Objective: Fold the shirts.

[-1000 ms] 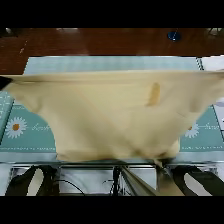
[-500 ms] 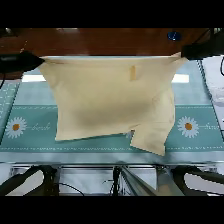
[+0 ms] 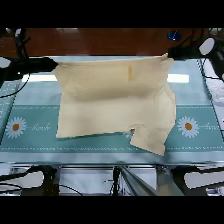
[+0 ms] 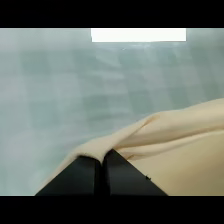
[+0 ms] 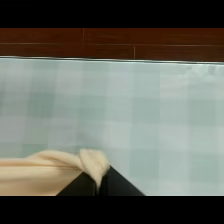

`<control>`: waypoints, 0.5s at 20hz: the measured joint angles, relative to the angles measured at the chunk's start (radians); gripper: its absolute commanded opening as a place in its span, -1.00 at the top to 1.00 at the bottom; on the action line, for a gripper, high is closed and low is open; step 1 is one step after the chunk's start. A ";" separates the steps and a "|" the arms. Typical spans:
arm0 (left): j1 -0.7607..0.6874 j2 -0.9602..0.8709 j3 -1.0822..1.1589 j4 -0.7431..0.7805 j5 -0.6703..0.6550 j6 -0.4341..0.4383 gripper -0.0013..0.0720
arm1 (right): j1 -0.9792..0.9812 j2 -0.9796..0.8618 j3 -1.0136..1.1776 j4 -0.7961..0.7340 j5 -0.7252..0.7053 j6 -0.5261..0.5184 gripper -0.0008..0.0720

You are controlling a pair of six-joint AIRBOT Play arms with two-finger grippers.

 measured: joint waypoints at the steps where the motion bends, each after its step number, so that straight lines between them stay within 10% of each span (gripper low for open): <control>1: -0.005 -0.023 0.000 0.000 0.017 0.003 0.82 | 0.000 -0.023 0.000 0.002 -0.014 0.000 0.89; 10: -0.019 -0.171 0.000 0.001 0.075 0.027 0.82 | 0.000 -0.147 0.000 0.004 -0.124 0.000 0.89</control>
